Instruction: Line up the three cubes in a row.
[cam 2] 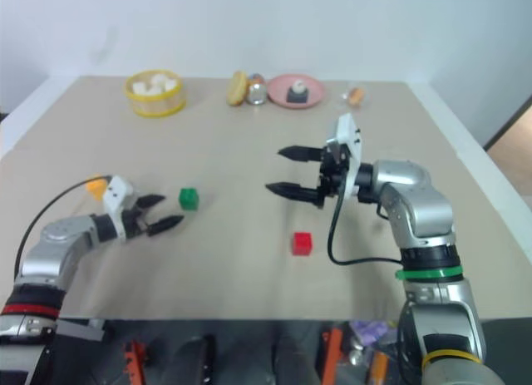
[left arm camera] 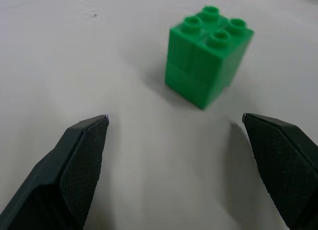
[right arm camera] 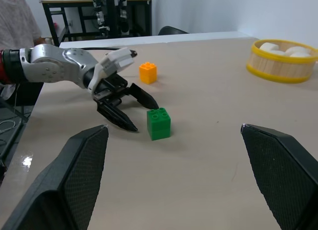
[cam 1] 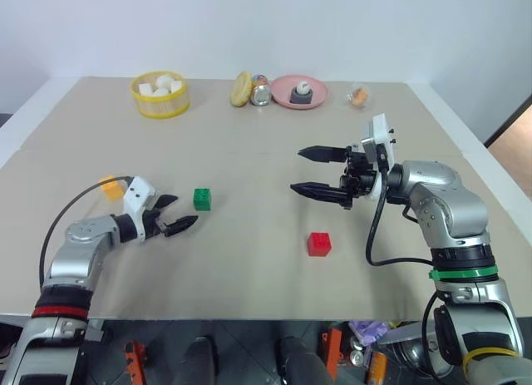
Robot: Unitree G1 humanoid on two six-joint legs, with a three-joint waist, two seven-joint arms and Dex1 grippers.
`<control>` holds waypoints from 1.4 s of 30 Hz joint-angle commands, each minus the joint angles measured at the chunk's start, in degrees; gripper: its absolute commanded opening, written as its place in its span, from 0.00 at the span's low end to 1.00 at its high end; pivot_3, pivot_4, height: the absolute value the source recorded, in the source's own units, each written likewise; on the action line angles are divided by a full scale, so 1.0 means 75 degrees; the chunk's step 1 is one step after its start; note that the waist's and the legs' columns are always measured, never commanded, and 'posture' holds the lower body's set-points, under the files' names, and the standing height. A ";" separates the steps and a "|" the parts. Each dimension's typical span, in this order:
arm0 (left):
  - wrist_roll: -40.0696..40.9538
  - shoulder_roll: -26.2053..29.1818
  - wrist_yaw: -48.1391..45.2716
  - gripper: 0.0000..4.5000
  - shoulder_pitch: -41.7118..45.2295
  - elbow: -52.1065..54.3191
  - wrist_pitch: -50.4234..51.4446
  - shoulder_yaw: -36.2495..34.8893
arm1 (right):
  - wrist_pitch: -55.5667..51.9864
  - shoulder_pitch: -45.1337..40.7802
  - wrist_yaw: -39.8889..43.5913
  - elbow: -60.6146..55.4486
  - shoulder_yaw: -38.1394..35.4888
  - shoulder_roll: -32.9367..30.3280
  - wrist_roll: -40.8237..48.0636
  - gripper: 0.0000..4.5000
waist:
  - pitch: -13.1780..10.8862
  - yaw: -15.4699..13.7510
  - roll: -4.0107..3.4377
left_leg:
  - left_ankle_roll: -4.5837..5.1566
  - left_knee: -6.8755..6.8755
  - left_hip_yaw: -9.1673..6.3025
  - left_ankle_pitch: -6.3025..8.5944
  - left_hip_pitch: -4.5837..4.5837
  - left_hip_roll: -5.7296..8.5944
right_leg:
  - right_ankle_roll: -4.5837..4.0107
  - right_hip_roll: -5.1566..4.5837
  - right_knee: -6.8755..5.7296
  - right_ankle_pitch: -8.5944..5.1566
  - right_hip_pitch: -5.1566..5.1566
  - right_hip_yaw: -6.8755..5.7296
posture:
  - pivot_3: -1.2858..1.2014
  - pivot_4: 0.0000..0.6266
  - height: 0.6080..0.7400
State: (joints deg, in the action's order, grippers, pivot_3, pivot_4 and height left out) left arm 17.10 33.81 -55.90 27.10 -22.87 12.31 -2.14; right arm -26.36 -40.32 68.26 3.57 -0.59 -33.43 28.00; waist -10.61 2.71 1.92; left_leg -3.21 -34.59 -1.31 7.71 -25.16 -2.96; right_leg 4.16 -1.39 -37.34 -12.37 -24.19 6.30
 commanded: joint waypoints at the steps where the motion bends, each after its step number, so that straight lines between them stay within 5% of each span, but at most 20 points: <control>1: -0.0087 -0.0120 -0.0363 1.00 0.0494 -0.0190 -0.0141 0.0181 | 0.0018 -0.0039 -0.0066 -0.0313 -0.0201 -0.0031 0.0207 0.99 | 0.0000 0.0003 0.0000 | 0.0004 0.0000 0.0001 -0.0003 -0.0003 0.0000 | 0.0001 0.0000 0.0001 0.0001 -0.0001 0.0000 | 0.52 0.24 1.00; 21: -0.0179 0.0263 -0.1176 1.00 0.0599 -0.0687 -0.0173 0.0137 | 0.0141 -0.0046 -0.0116 -0.0167 -0.0121 -0.0009 0.0170 0.99 | 0.0000 0.0068 0.0000 | -0.0005 0.0036 -0.0012 0.0015 -0.0008 -0.0007 | 0.0009 0.0018 -0.0001 -0.0054 -0.0015 0.0002 | 0.52 0.24 1.00; 31: -0.0303 -0.0135 -0.1249 1.00 0.1015 -0.1152 -0.0485 0.0330 | 0.0245 -0.0126 -0.0115 -0.0033 -0.0055 0.0034 0.0102 0.99 | 0.0000 0.0019 0.0000 | -0.0004 0.0021 -0.0012 0.0014 -0.0008 -0.0005 | 0.0011 0.0017 -0.0003 -0.0048 -0.0008 0.0002 | 0.52 0.24 1.00; 40: -0.0312 -0.0192 -0.1463 0.35 0.1169 -0.1272 -0.0479 0.0313 | 0.0289 -0.0092 -0.0171 -0.0005 -0.0078 -0.0015 0.0044 1.00 | 0.0000 -0.0001 0.0000 | -0.0006 0.0023 -0.0016 0.0014 -0.0014 -0.0002 | 0.0017 0.0016 -0.0002 -0.0054 -0.0006 0.0002 | 0.52 0.24 1.00; 42: -0.0309 -0.0162 -0.1502 0.28 0.1195 -0.1247 -0.0426 0.0314 | 0.0305 -0.0127 -0.0168 0.0041 -0.0067 0.0003 0.0024 1.00 | 0.0000 0.0000 0.0000 | -0.0005 0.0024 -0.0017 0.0014 -0.0014 -0.0002 | 0.0018 0.0016 -0.0002 -0.0056 -0.0007 0.0002 | 0.52 0.24 1.00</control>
State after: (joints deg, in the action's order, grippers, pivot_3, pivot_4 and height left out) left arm 14.85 32.24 -66.32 34.94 -32.68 8.91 0.17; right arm -25.00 -39.93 67.19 4.26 -0.19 -33.01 27.87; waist -10.61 2.71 1.92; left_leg -3.25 -34.41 -1.43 7.82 -25.27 -2.98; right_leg 4.30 -1.27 -37.36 -12.80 -24.24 6.31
